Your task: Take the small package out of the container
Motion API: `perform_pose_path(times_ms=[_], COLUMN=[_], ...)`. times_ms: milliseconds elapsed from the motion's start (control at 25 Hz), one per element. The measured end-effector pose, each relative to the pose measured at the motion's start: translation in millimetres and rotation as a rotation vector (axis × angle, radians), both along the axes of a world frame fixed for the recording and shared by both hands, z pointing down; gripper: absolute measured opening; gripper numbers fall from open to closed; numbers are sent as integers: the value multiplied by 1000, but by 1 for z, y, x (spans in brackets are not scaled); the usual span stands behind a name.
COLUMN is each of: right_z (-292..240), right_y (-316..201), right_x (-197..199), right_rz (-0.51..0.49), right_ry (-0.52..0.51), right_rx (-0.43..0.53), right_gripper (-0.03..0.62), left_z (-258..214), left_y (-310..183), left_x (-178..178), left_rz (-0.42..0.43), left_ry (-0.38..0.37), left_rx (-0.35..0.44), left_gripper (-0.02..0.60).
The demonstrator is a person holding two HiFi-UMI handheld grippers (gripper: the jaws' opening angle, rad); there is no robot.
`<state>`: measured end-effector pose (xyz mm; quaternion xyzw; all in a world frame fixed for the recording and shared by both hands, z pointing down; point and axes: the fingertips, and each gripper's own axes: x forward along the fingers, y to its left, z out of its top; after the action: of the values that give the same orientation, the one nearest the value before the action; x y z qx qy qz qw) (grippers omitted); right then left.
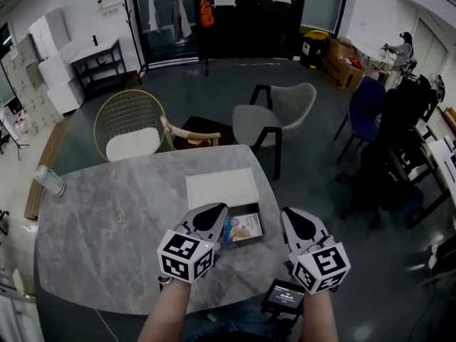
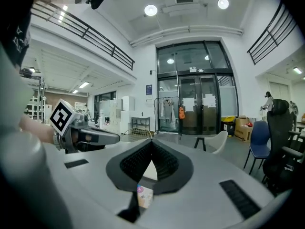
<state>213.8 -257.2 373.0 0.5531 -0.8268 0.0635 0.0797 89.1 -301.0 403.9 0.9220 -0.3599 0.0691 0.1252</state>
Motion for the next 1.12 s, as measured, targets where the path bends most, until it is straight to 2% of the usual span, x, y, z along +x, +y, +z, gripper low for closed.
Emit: perform_pose_path(times_ms=[160,280,400,440,600,960,1120], right_z=[12,20,34,38,52,98,119], right_y=[-21,-33,-41,-44,-57,-73,-83], right_x=[12,13,14,15,20,11,10], right_rz=[-70,-97,-114,-117,-113,-150,-144], right_ry=[-11,-37,-51,-57,-82,-64,-70], right_rx=[-17,-29,-61,-70,-103,-210,-259], right_gripper=[25,25,25,25,25,25,25], left_z=[14,23,37,42,66,139,168], left_y=[-15,-23,-24,-24,-24,-18,-13], left_x=[0,-6,-10,-12,-17,-12,-1], left_rz=[-97,-140,-156,-166,-185,-148,-96], left_ry=[-8,-14,-8,-9,-38,-90,-121], left_rx=[-44,-91,-178,-208,-309,-569,-689], left_gripper=[12,30,172,187,187,187,187])
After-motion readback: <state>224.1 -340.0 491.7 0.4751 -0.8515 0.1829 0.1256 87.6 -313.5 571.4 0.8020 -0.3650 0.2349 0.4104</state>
